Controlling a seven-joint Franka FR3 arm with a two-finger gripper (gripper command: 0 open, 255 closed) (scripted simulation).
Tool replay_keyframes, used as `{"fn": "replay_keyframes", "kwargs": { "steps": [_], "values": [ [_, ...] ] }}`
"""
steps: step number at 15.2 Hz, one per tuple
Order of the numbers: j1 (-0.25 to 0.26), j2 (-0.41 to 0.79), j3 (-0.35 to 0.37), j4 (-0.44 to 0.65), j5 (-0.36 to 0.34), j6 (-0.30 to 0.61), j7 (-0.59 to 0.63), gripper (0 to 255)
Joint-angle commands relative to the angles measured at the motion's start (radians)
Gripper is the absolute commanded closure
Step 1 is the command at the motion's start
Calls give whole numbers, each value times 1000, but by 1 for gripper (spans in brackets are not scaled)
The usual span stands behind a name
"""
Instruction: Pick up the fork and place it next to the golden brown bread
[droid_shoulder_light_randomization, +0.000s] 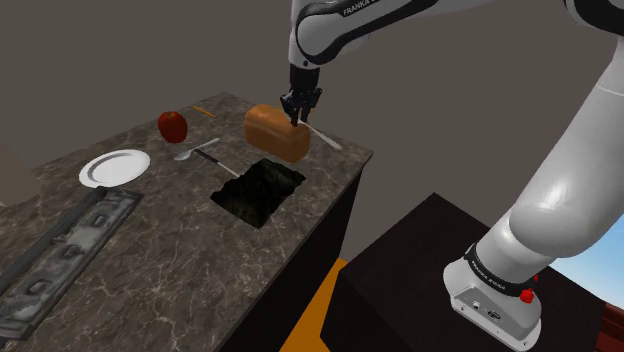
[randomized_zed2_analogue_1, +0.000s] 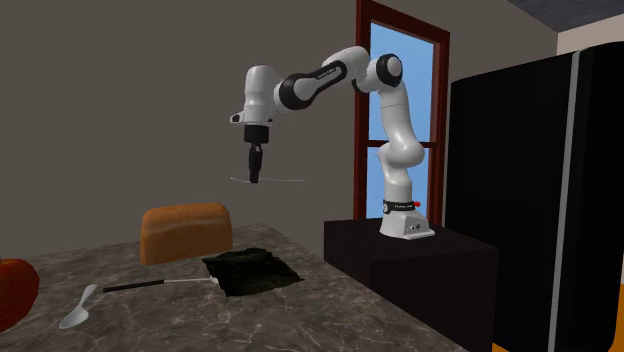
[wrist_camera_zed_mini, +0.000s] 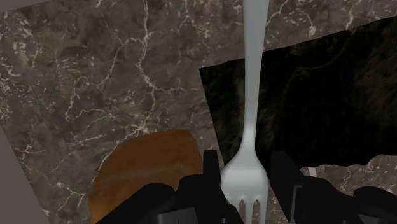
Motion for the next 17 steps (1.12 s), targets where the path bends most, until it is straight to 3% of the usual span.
{"fn": "replay_keyframes", "kwargs": {
  "steps": [1,9,17],
  "values": [
    [-24,11,-18,6,3,6,-45,255],
    [-122,89,-85,115,13,-26,-220,255],
    [-214,222,-140,310,20,-90,-376,255]
  ]
}}
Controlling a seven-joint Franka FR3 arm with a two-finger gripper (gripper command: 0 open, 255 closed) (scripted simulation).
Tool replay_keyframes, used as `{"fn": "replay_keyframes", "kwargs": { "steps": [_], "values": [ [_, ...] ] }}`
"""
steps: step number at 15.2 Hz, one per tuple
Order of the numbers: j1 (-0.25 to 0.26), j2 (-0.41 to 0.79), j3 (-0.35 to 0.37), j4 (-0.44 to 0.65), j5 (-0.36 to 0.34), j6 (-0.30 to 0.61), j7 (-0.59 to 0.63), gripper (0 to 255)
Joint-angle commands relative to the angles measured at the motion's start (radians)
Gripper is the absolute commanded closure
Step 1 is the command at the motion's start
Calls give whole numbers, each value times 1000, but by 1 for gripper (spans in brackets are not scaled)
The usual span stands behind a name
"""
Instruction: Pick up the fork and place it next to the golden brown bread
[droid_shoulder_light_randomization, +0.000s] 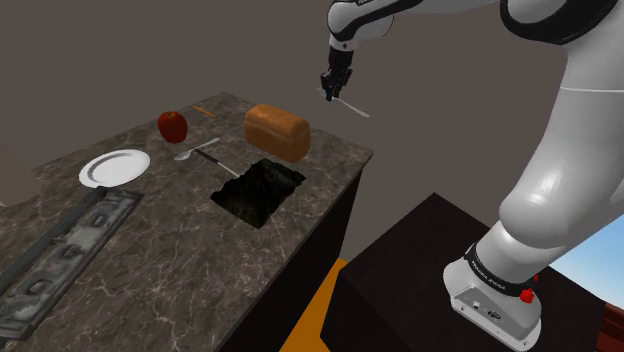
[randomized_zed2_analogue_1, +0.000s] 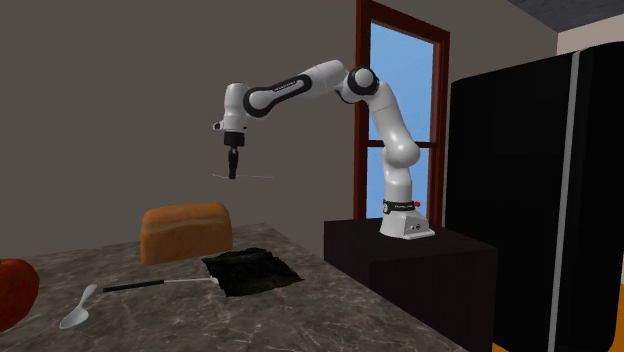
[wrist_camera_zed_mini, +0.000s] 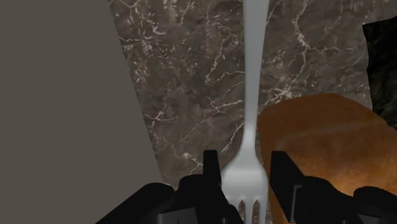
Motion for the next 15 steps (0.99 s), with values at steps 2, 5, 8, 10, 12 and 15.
{"fn": "replay_keyframes", "kwargs": {
  "steps": [2,5,8,10,12,15],
  "values": [
    [-11,22,-6,10,0,12,-19,255],
    [-10,36,-7,-11,-2,46,-18,255],
    [-10,51,-8,-30,-5,81,-17,255],
    [-9,62,-9,-42,-7,103,-16,255],
    [-8,74,-10,-52,-9,125,-15,255],
    [-7,93,-12,-66,-12,158,-14,255]
  ]
}}
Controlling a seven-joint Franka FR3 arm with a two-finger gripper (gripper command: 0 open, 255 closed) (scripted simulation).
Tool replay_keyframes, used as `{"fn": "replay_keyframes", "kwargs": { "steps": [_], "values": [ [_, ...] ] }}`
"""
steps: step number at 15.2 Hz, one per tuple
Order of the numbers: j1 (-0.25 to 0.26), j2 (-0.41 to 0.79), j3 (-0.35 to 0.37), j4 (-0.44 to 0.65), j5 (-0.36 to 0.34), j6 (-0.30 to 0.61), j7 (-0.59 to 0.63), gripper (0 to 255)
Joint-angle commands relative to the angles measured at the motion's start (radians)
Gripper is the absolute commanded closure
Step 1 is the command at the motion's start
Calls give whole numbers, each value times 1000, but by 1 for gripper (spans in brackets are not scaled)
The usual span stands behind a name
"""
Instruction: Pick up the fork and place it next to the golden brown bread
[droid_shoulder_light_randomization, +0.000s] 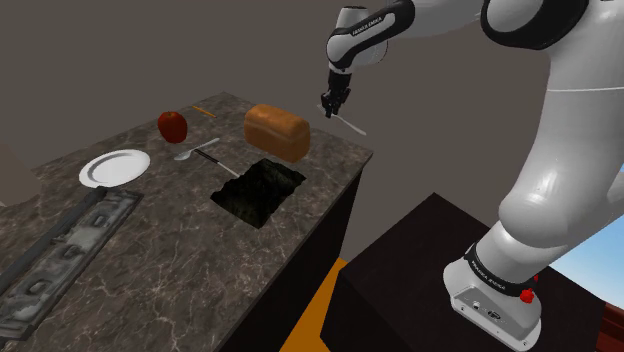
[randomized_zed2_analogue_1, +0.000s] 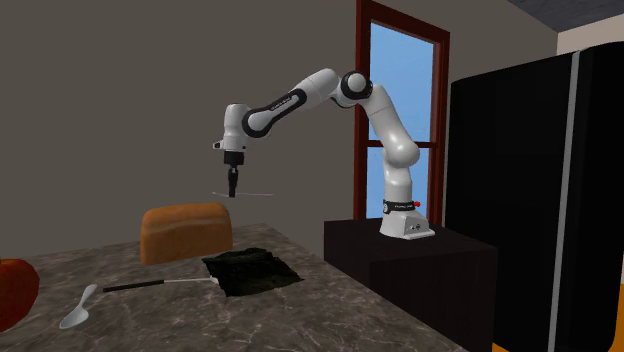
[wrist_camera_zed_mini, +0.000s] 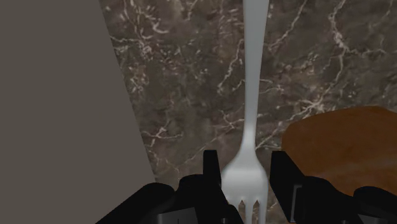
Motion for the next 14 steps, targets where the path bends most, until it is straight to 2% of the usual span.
{"fn": "replay_keyframes", "kwargs": {
  "steps": [1,14],
  "values": [
    [1,12,-1,-10,-2,22,2,255],
    [9,112,-11,-44,-19,155,9,255]
  ]
}}
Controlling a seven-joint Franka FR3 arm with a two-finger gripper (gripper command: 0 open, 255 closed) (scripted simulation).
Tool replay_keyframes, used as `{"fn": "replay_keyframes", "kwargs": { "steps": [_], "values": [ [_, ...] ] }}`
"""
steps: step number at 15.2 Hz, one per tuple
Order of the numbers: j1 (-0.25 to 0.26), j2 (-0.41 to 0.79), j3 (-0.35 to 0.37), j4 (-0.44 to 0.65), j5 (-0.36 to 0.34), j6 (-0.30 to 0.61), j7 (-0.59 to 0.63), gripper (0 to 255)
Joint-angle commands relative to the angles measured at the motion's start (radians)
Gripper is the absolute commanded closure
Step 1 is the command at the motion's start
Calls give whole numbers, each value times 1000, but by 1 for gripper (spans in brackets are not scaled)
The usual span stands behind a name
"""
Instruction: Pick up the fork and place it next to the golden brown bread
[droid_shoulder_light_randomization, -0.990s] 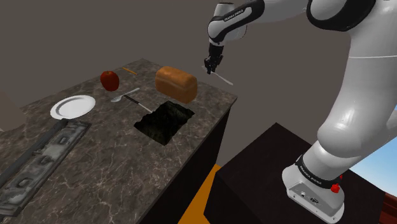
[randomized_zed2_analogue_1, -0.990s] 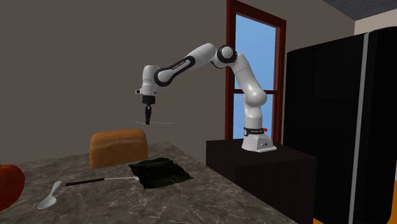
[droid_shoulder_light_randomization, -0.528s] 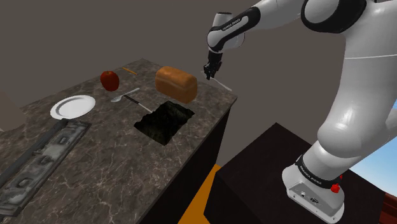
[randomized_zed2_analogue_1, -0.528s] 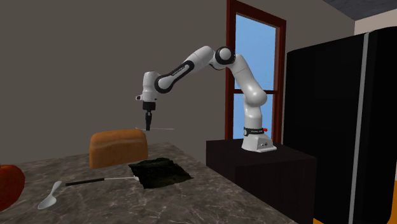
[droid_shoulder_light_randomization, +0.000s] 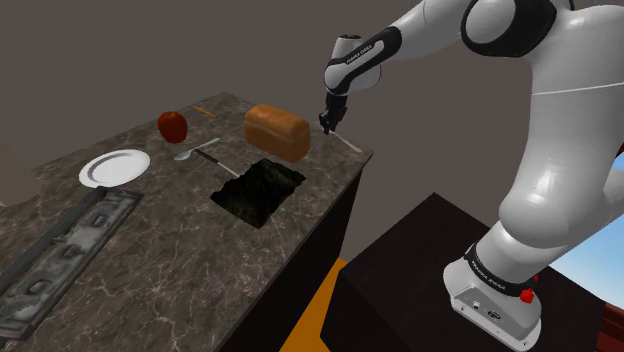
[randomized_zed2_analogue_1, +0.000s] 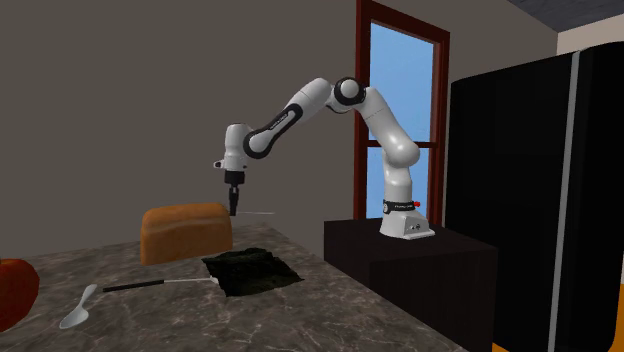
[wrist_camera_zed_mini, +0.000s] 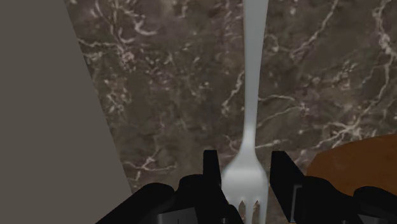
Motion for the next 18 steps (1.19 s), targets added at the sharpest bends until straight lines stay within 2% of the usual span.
{"fn": "replay_keyframes", "kwargs": {
  "steps": [1,12,18],
  "values": [
    [1,18,-2,1,-3,17,1,255],
    [10,120,-14,4,-17,115,7,255],
    [10,120,-14,5,-17,115,7,255]
  ]
}}
